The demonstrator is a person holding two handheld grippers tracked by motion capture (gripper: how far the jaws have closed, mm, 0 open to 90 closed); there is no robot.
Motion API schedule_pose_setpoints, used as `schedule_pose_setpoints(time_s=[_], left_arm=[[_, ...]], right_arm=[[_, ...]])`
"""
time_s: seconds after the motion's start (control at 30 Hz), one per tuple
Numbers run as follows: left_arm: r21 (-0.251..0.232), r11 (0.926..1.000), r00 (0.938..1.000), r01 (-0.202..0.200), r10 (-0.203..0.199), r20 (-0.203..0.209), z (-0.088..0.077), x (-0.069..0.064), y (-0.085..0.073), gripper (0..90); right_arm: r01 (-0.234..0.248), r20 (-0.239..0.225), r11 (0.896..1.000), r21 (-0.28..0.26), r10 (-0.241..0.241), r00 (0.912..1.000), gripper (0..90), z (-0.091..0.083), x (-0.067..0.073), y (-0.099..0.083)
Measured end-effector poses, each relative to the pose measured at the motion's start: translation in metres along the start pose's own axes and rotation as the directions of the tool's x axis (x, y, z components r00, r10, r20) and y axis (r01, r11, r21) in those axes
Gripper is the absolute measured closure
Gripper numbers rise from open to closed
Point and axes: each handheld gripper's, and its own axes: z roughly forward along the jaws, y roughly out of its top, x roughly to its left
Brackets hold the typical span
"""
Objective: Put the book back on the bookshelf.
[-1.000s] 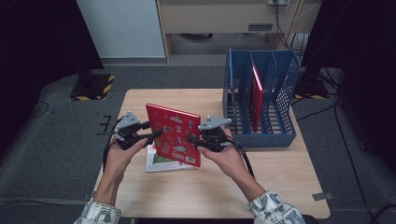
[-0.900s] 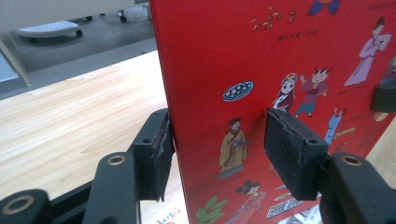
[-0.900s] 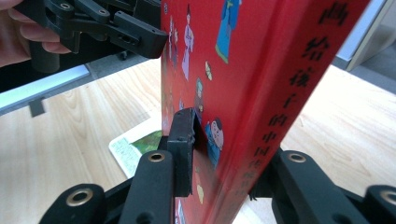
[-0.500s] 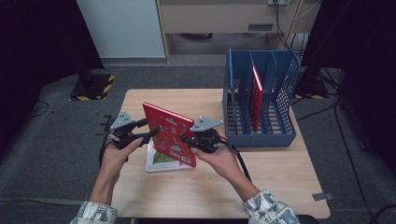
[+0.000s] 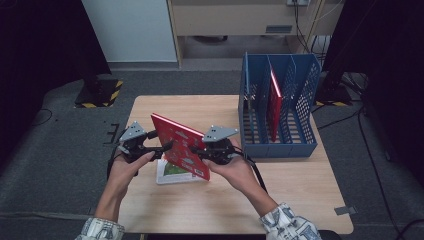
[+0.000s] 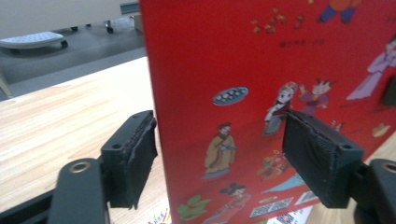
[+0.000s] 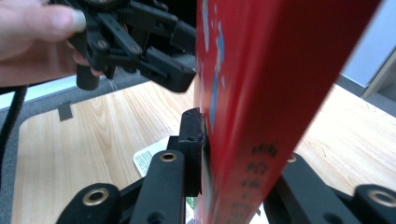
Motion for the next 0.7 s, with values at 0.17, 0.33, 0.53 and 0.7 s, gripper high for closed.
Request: schedule_pose_setpoints(time_s=[0.17, 0.33, 0.53, 0.7], left_arm=[[-0.003, 1.0000, 1.0000, 0.004, -0.004, -0.005, 0.001, -0.001, 0.000, 27.0], [-0.002, 1.0000, 1.0000, 0.003, -0.003, -0.005, 0.000, -0.001, 0.000, 27.0], [-0.009, 0.9999, 1.0000, 0.007, -0.007, -0.006, 0.000, -0.001, -0.001, 27.0], [-0.006, 1.0000, 1.0000, 0.006, -0.006, -0.006, -0.001, -0.002, -0.001, 27.0]], right_arm=[[0.020, 0.004, 1.000, -0.021, -0.020, 0.9998, 62.8, 0.000, 0.003, 0.005], [0.021, -0.004, 0.999, -0.041, -0.021, 0.9998, 53.2, 0.000, 0.003, 0.010], [0.015, -0.011, 0.999, -0.041, -0.015, 0.9998, 38.1, 0.002, 0.003, 0.013], [0.025, -0.044, 0.998, -0.052, -0.027, 0.9987, 33.4, 0.003, 0.002, 0.015]])
